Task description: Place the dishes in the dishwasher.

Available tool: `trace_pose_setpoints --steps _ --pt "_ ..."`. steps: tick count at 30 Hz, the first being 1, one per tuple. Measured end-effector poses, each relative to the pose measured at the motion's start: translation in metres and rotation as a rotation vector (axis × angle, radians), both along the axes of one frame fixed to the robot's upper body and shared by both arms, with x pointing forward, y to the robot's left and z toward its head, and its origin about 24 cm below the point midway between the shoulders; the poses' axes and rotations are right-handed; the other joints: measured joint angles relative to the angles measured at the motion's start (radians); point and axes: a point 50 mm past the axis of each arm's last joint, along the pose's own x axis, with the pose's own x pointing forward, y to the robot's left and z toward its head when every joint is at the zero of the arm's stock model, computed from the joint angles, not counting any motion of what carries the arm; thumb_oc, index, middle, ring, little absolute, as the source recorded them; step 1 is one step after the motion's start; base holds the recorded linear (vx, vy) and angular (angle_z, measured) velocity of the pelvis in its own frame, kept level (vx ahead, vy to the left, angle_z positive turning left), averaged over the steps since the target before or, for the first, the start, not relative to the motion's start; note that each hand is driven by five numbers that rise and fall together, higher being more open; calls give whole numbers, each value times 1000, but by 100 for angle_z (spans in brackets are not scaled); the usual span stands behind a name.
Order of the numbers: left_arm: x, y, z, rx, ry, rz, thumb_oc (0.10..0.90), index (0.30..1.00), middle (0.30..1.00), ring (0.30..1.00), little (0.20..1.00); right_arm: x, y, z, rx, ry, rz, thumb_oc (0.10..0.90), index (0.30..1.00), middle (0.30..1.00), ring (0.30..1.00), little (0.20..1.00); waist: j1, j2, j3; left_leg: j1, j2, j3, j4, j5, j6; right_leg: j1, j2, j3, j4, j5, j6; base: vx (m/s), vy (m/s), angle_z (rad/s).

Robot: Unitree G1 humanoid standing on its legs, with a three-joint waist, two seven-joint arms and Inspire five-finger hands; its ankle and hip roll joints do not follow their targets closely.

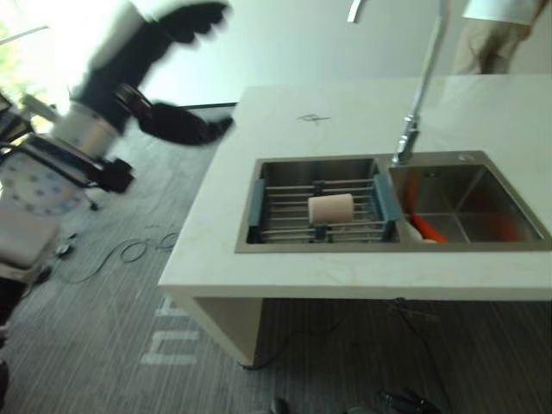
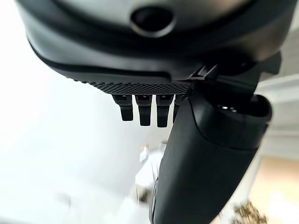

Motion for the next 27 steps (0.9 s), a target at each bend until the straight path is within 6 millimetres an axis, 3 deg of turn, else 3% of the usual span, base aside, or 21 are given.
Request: trace_pose_setpoints --steps 4,13,16,19,22,27 --pt "23 -18 -17 10 130 -9 800 900 900 900 900 -20 1 -4 7 70 -16 800 900 900 900 900 -28 1 -1 9 12 28 -2 -6 -4 -5 12 25 -10 9 2 -3 -37 -23" --pt "38 -55 -43 -19 260 -74 800 900 900 900 900 -33 1 -5 5 97 -29 800 900 900 900 900 -109 8 -8 36 36 121 -7 -27 -14 -25 29 104 -25 31 16 -2 -21 -34" --pt "44 -62 -67 42 360 -55 800 900 900 900 900 -49 0 -6 6 130 -40 800 900 900 900 900 -138 12 -7 36 40 146 -9 -26 -9 -40 35 131 -24 40 18 -28 -20 -27" --pt "48 -68 -86 64 441 -41 800 900 900 900 900 -46 0 -5 8 120 -36 800 900 900 900 900 -137 16 -5 37 40 172 -13 -31 -8 -52 35 152 -25 45 24 -13 -19 -21" --pt "49 -73 -92 61 469 -42 800 900 900 900 900 -47 0 -6 11 119 -34 800 900 900 900 900 -151 19 -1 36 35 178 -16 -29 -4 -58 32 159 -24 47 27 -11 -24 -8" --pt "55 -59 -101 107 483 48 800 900 900 900 900 -34 -1 -4 11 68 -18 800 900 900 900 900 -161 36 20 48 35 203 -25 -32 -3 -64 35 183 -24 49 31 2 0 -16"
